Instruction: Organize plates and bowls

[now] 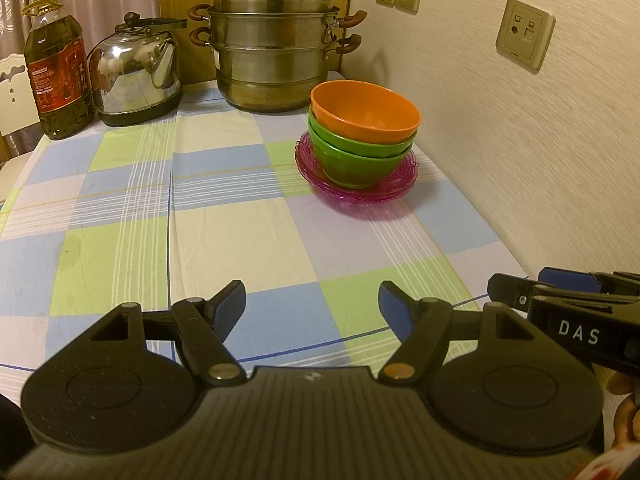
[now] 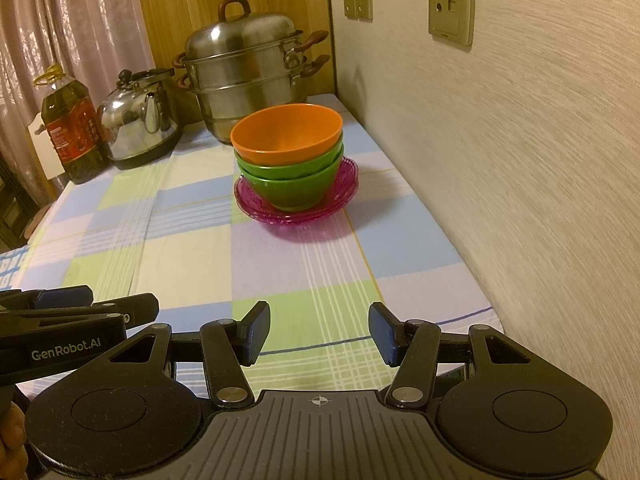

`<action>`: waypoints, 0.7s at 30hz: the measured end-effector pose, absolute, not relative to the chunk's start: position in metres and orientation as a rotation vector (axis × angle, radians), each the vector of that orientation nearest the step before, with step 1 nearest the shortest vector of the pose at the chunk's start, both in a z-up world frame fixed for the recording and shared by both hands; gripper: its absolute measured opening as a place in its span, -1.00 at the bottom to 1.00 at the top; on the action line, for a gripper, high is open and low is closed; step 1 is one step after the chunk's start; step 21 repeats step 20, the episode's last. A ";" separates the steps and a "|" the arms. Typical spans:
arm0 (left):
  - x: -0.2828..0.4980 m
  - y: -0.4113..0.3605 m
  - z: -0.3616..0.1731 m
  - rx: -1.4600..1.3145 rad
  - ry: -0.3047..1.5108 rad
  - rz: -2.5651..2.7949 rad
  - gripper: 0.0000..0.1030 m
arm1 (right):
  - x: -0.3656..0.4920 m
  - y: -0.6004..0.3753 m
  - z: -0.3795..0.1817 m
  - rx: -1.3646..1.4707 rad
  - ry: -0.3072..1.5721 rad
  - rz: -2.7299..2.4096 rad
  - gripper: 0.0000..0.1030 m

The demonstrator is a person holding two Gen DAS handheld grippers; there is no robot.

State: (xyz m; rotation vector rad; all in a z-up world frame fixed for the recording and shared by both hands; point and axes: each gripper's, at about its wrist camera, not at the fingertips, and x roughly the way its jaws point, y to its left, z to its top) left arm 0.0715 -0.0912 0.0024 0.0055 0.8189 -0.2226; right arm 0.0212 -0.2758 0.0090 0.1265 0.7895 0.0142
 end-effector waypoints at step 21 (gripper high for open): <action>0.068 -0.087 0.001 -0.023 0.815 -0.231 0.43 | 0.021 -0.276 0.008 0.127 0.789 0.015 0.06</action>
